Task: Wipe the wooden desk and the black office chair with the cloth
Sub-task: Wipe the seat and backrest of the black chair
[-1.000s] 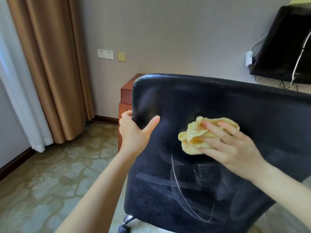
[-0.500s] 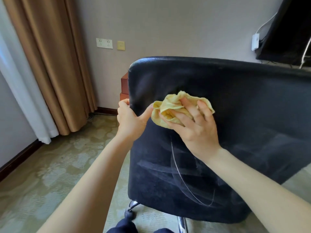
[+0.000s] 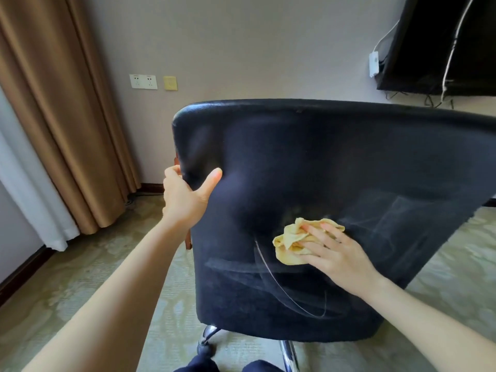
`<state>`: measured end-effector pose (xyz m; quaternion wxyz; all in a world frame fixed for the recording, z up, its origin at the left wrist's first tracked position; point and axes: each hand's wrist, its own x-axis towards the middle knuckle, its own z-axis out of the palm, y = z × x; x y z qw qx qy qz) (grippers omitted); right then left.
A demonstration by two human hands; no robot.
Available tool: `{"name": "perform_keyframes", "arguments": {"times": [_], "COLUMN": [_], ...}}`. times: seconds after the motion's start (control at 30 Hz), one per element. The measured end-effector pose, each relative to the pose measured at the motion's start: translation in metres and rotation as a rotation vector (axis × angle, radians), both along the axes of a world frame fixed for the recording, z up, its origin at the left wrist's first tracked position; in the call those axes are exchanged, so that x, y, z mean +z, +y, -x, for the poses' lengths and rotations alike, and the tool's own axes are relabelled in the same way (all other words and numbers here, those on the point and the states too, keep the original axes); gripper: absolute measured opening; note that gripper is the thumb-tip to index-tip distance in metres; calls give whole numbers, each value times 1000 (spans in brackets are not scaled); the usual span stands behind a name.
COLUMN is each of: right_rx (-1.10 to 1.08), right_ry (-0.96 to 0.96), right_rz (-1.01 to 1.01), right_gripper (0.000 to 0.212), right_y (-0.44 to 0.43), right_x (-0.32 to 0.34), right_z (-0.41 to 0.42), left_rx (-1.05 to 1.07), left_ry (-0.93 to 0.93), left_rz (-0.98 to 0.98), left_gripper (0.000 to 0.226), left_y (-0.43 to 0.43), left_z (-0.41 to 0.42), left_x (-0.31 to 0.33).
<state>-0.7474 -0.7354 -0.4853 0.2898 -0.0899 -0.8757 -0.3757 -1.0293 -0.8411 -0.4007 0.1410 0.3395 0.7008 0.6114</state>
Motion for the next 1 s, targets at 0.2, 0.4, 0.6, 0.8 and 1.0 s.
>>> {"name": "perform_keyframes", "arguments": {"times": [0.2, 0.4, 0.6, 0.8, 1.0], "right_rx": [-155, -88, 25, 32, 48], "right_ry": [244, 454, 607, 403, 235], "right_rz": [-82, -195, -227, -177, -61], "right_gripper": [43, 39, 38, 38, 37], "right_y": [11, 0, -16, -14, -8], "right_x": [37, 106, 133, 83, 24], "right_z": [-41, -15, 47, 71, 56], "left_rx": [36, 62, 61, 77, 84], "left_ry": [38, 57, 67, 36, 83], "left_rz": [-53, -99, -80, -69, -59], "left_gripper": [76, 71, 72, 72, 68], "left_y": [-2, -4, -4, -1, -2], "left_z": [-4, -16, -15, -18, -17], "left_x": [-3, -1, 2, 3, 4]}}
